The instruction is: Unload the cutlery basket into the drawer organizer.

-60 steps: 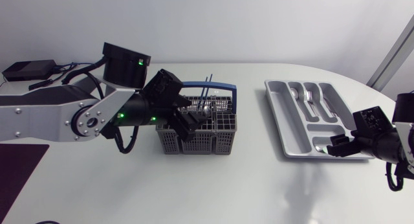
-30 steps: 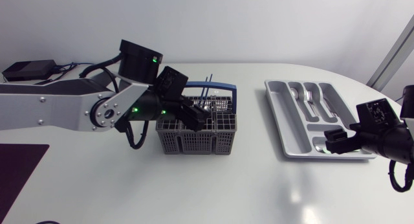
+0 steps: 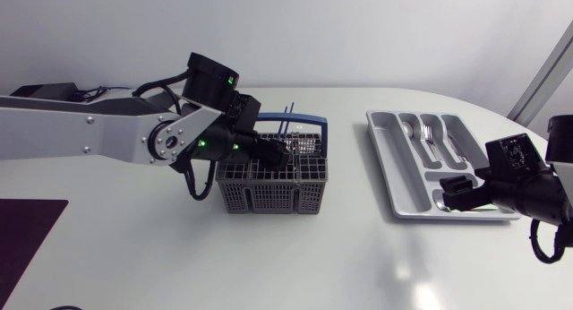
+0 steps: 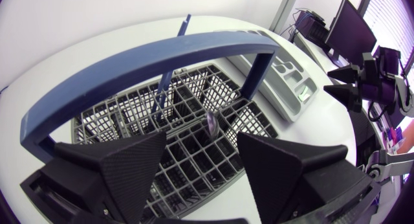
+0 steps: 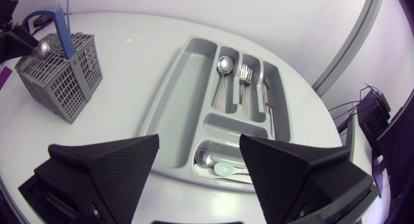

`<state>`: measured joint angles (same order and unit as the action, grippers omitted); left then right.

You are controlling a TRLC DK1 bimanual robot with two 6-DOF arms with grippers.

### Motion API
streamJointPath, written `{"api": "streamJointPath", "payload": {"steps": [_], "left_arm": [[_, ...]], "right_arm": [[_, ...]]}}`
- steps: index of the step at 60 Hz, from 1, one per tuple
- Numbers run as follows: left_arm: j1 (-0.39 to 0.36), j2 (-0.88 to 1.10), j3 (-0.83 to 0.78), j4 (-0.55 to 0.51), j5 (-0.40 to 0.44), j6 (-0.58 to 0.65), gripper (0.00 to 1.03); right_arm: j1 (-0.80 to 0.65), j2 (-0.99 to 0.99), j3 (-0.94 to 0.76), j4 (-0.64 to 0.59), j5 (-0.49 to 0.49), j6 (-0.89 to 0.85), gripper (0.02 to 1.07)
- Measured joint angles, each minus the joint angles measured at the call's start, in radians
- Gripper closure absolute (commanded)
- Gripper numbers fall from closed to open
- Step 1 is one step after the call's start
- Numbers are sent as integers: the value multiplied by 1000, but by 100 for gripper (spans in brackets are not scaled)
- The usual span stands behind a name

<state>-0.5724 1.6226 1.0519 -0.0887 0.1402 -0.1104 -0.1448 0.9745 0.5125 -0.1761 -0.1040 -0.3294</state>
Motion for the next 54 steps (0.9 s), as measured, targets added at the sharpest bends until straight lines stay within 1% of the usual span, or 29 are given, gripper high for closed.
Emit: {"api": "streamJointPath", "payload": {"steps": [6,7,9,14,18,22,26,29,41,47,50,54], "left_arm": [[0,9,13,-12,0,-22,28],[0,12,16,-16,1,-26,32],[0,15,21,-21,1,-29,35],[0,24,29,-26,6,-34,40],[0,28,30,-26,8,-42,49],[0,30,30,-26,9,-47,55],[0,35,30,-25,12,-47,57],[0,40,30,-24,12,-47,62],[-5,60,41,-10,19,-48,70],[-11,68,54,-8,19,-48,70],[-13,70,61,-8,19,-48,74],[-16,77,70,-7,19,-48,75]], "right_arm": [[0,2,-2,4,0,8,17],[0,3,-2,8,0,8,17],[0,4,-2,12,1,8,17],[0,8,-2,26,1,9,17],[5,16,-3,30,4,9,17],[11,21,-4,30,4,12,17],[13,21,-4,32,4,12,17],[13,21,-4,38,4,12,17],[13,21,-8,48,4,12,17],[13,21,-12,48,4,12,17],[13,21,-13,48,4,12,17],[13,21,-14,49,4,12,17]]}}
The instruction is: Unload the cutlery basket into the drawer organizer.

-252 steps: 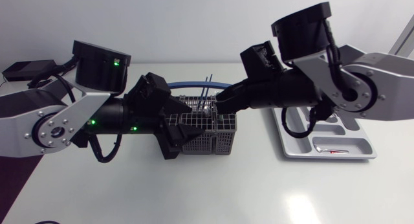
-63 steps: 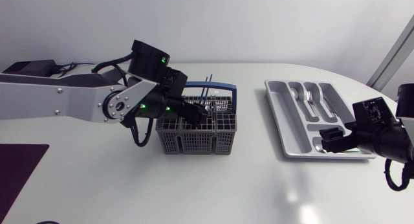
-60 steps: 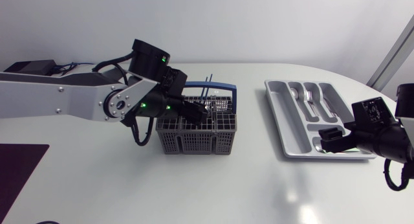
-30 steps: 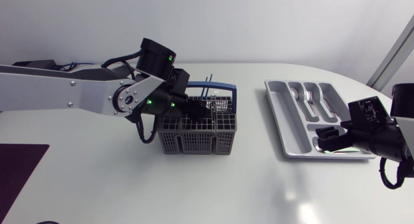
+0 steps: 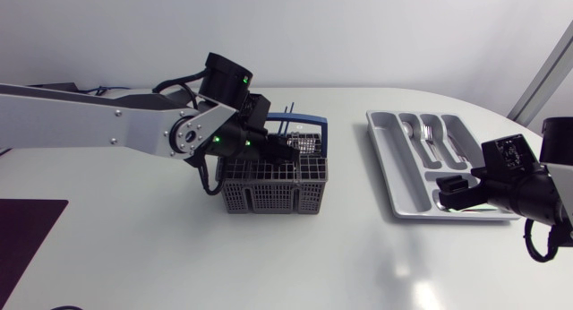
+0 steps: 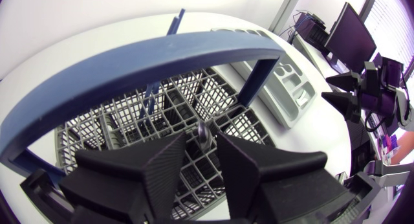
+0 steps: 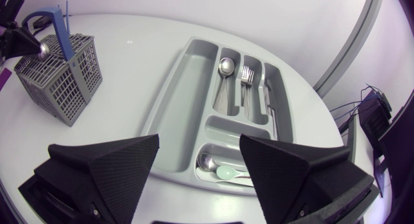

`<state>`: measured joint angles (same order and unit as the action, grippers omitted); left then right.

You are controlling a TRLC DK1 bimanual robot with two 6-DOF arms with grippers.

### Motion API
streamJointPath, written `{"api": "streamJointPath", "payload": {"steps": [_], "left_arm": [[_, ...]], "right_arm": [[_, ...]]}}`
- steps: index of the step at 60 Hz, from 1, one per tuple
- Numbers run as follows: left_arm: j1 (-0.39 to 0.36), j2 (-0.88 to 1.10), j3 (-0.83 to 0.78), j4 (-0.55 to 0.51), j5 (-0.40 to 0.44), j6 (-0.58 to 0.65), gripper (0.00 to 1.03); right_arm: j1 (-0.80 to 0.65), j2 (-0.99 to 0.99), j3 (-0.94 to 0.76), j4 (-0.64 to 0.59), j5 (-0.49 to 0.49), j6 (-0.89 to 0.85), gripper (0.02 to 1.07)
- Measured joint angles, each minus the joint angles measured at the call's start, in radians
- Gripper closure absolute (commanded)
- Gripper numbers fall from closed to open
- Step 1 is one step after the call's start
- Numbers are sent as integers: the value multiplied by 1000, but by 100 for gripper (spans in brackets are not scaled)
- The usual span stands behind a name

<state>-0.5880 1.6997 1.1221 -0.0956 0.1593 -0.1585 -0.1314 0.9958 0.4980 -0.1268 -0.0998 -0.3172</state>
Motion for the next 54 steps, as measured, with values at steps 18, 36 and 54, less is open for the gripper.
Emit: {"api": "streamJointPath", "payload": {"steps": [18,36,54], "left_arm": [[-4,24,18,2,21,-3,93],[-11,40,19,11,45,-3,100],[-9,35,13,44,86,-3,100]], "right_arm": [[0,0,-5,11,0,0,17],[0,0,-9,26,4,0,17],[0,0,-14,33,11,0,17]]}}
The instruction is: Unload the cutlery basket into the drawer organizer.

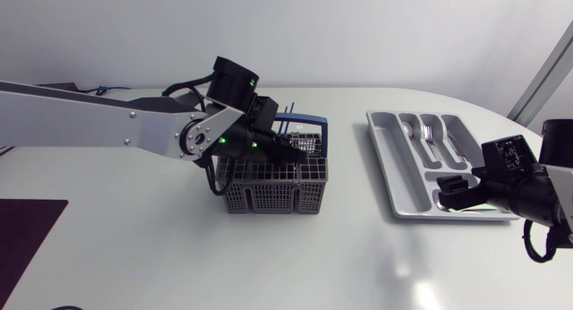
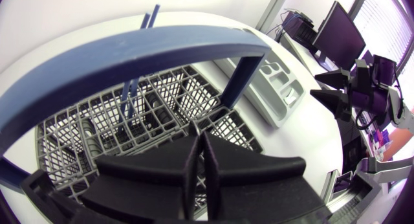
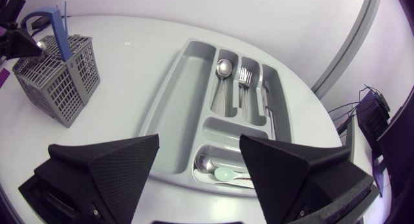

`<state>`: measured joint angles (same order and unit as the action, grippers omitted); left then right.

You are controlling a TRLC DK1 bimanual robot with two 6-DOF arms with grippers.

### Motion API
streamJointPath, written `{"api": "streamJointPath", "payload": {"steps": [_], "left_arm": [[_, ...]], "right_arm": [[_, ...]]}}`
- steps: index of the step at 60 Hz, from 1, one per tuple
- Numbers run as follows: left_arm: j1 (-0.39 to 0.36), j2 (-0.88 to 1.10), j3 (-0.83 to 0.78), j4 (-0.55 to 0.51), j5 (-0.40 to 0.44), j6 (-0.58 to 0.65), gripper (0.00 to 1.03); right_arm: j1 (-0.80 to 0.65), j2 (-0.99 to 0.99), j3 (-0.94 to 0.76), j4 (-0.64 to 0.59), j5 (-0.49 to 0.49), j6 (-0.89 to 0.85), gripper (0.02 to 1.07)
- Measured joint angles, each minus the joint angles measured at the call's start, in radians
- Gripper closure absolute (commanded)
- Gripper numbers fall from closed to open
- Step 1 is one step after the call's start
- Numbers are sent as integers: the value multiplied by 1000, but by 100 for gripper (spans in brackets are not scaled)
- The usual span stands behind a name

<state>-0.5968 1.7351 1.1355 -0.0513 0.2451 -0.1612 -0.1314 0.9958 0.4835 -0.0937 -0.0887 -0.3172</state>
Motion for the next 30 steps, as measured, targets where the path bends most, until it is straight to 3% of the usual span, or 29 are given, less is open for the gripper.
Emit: {"api": "streamJointPath", "payload": {"steps": [30], "left_arm": [[25,-163,-95,79,101,0,100]], "right_arm": [[13,0,-6,8,16,0,17]]}}
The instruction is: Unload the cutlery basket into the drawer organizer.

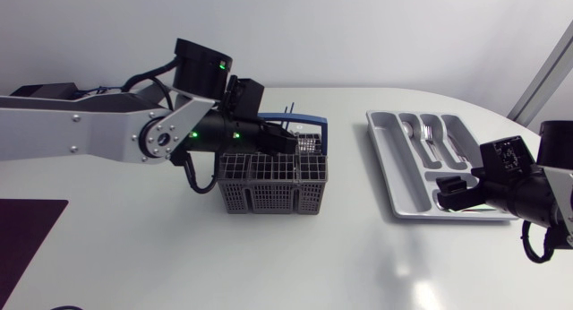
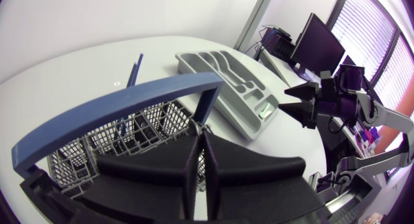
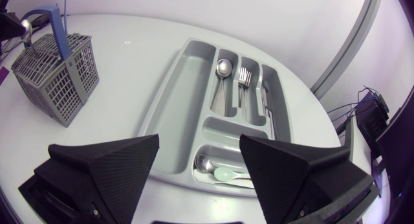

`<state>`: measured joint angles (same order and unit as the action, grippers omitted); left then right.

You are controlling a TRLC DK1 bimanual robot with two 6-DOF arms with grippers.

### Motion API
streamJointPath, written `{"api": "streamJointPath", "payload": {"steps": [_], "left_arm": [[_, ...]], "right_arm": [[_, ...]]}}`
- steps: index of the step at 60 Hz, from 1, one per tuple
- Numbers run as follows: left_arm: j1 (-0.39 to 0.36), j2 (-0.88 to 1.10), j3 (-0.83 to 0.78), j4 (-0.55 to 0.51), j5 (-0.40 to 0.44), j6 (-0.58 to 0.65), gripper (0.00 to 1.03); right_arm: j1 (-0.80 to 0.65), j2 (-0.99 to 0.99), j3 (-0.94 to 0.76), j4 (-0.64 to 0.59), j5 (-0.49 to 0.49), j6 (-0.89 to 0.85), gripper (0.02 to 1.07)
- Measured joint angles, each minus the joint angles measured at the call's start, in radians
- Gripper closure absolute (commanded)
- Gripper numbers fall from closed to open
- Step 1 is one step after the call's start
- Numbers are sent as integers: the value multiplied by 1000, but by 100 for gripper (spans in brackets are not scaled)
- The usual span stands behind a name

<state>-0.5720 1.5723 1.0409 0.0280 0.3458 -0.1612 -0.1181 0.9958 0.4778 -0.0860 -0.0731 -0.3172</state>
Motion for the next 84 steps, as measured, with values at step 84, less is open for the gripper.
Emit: {"api": "streamJointPath", "payload": {"steps": [84], "left_arm": [[-56,-195,68,-390,444,318,100]], "right_arm": [[256,-28,174,-251,-781,-276,11]]}}
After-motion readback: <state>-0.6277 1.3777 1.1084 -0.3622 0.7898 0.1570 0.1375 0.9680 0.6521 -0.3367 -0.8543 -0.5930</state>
